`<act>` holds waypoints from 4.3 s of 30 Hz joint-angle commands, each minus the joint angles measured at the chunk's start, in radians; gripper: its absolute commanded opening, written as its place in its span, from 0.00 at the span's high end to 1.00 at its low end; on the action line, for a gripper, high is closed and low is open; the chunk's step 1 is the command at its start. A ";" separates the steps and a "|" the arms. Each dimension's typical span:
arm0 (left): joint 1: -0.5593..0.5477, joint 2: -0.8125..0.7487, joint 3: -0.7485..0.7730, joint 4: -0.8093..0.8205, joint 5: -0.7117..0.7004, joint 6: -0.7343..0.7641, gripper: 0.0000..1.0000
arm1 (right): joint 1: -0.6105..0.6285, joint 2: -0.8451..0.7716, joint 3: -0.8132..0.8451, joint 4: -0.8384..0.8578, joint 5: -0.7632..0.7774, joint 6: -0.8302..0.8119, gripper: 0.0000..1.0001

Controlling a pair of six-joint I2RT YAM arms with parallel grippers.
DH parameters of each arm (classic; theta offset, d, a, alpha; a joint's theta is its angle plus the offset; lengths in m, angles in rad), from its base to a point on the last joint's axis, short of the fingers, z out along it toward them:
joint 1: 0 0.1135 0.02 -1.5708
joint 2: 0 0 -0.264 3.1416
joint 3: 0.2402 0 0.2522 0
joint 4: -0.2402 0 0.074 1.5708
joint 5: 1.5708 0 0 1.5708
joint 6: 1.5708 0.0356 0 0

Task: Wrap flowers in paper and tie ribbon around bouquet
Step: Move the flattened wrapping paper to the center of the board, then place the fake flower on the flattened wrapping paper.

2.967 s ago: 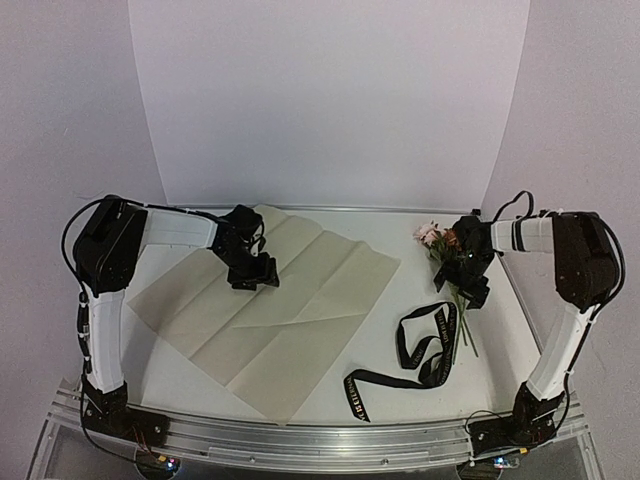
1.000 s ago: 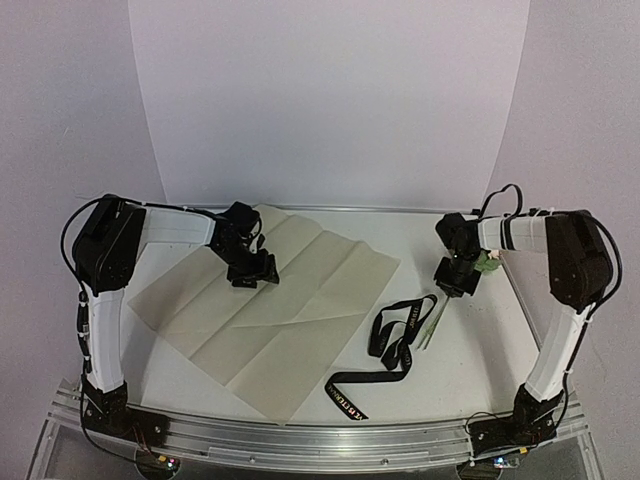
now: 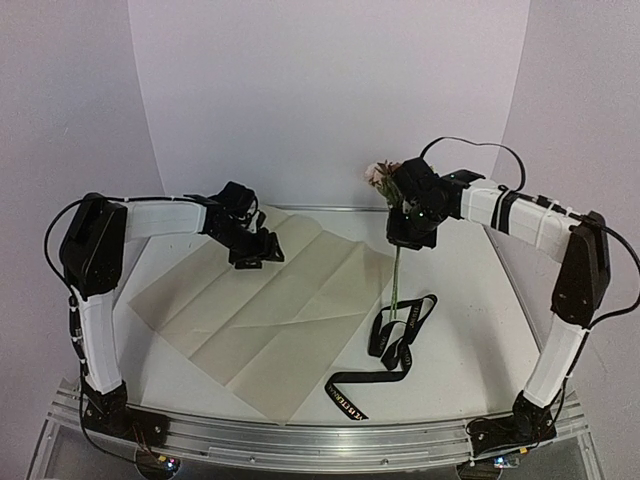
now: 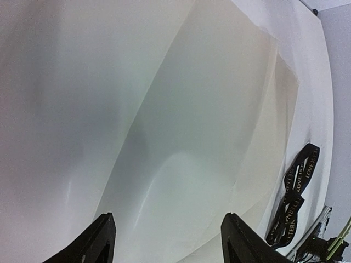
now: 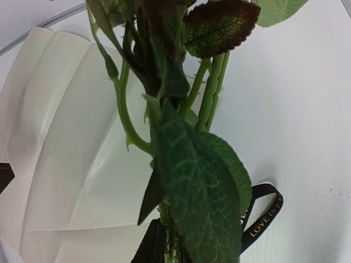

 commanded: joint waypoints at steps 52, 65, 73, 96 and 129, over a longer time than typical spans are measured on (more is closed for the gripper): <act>-0.188 0.110 0.272 0.008 -0.047 -0.055 0.30 | 0.031 0.076 0.018 0.209 -0.106 -0.033 1.00; -0.003 -0.167 -0.107 0.027 -0.035 -0.081 0.34 | 0.114 0.489 0.479 0.314 -0.227 -0.012 1.00; 0.003 -0.201 -0.198 0.058 -0.004 -0.086 0.34 | 0.120 0.698 0.649 0.347 -0.251 0.005 1.00; 0.032 -0.117 -0.161 0.053 0.006 -0.066 0.36 | 0.110 0.581 0.555 0.269 -0.258 0.037 0.39; 0.037 -0.154 -0.149 0.037 0.017 -0.067 0.39 | 0.244 -0.205 -0.655 0.169 0.086 0.461 0.26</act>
